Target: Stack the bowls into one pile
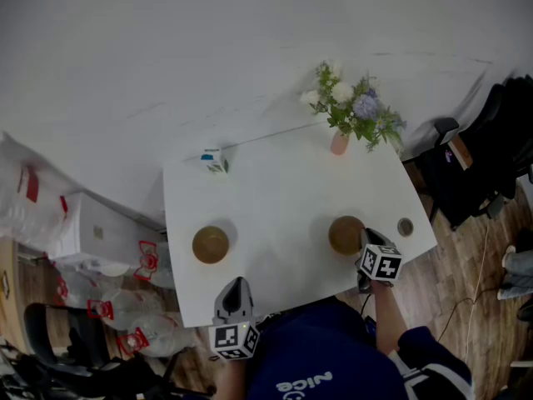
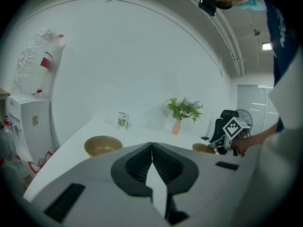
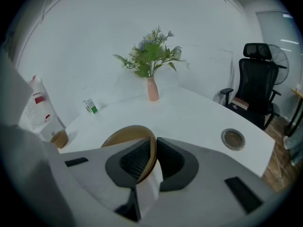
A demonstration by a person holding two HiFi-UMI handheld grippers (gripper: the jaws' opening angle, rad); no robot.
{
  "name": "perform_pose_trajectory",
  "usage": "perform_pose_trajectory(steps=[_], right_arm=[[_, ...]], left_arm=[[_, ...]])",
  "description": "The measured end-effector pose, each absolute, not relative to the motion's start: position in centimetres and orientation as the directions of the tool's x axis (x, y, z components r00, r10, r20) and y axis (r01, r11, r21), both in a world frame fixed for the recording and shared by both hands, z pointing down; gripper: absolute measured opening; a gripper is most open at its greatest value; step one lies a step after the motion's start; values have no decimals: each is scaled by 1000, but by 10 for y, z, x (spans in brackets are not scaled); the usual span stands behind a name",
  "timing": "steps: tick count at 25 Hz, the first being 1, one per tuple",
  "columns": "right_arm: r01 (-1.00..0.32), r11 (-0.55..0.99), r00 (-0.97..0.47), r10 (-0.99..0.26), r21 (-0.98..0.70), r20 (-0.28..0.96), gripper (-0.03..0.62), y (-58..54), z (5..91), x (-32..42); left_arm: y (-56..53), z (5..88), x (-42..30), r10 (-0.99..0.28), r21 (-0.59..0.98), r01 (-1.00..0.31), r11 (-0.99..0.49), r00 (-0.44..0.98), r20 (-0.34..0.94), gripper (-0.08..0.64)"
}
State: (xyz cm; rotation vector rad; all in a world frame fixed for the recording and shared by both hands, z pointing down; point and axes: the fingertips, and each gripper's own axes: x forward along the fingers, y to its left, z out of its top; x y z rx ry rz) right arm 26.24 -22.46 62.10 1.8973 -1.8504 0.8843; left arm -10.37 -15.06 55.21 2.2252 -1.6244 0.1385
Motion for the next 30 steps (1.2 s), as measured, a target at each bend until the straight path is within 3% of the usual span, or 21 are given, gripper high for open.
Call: perform_pose_trajectory(steps=[5,15,21,30], right_arm=[[-979,-89,-45,-779,-181,625,119,-228,615,264],[-982,-62,-40,-857,-179,514,130,-239,559,243],[-970,126,-211,-863,-208,459,133,-248,531,172],[-886,404,-463,-753,-227,468,137,-252,537,55]], left_arm=[[-151,552,-103,-897,246,-934,-260,328,297,18],[-147,552,-108,-903,247,-937,-248,316,290,17],[-141,551,-118,-911,243,-943,-227,294,289,18],[-123,553,-147,-932,241,-960,-140,210,294,17]])
